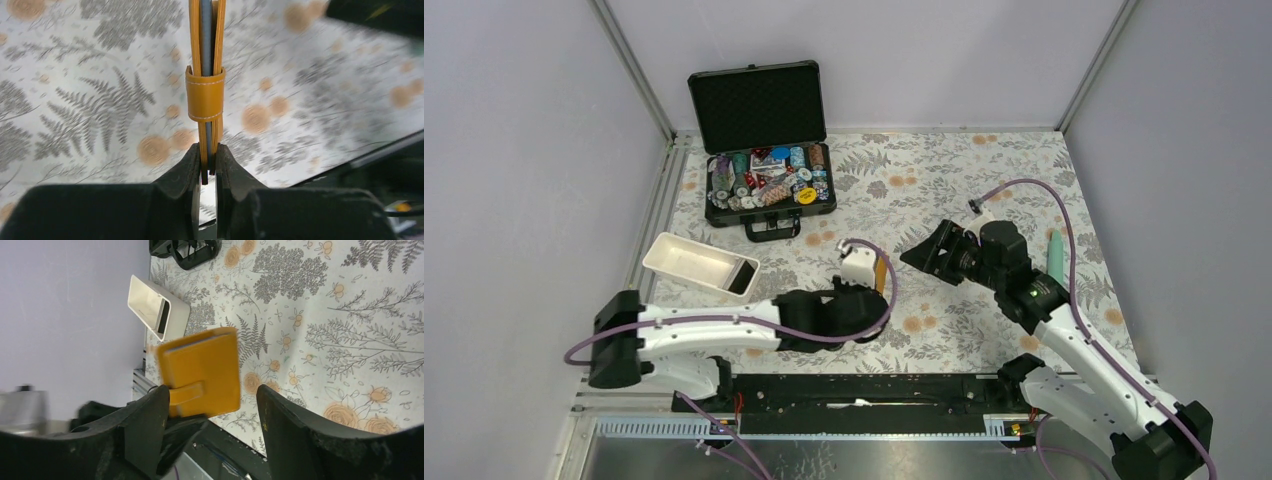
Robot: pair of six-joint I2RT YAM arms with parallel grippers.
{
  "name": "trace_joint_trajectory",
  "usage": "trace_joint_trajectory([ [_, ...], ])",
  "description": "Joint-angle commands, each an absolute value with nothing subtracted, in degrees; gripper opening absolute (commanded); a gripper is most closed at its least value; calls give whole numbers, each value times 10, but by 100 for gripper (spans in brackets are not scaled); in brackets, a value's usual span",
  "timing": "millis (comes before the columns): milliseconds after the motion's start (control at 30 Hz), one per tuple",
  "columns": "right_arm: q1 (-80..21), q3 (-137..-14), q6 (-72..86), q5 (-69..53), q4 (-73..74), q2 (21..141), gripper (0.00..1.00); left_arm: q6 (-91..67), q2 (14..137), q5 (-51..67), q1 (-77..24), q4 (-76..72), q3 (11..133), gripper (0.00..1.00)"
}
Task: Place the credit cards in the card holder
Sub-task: Open the card holder.
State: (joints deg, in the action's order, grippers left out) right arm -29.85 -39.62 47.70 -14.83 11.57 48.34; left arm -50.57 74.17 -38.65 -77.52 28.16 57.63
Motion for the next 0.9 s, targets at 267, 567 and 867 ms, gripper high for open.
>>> trace_joint_trajectory([
  [267, -342, -392, 539, -161, 102, 497, 70, -499, 781, -411, -814, 218, 565, 0],
  [567, -413, -404, 539, -120, 86, 546, 71, -479, 820, -391, -825, 233, 596, 0],
  [867, -443, -383, 538, -53, 83, 575, 49, -437, 859, -417, -832, 270, 635, 0],
])
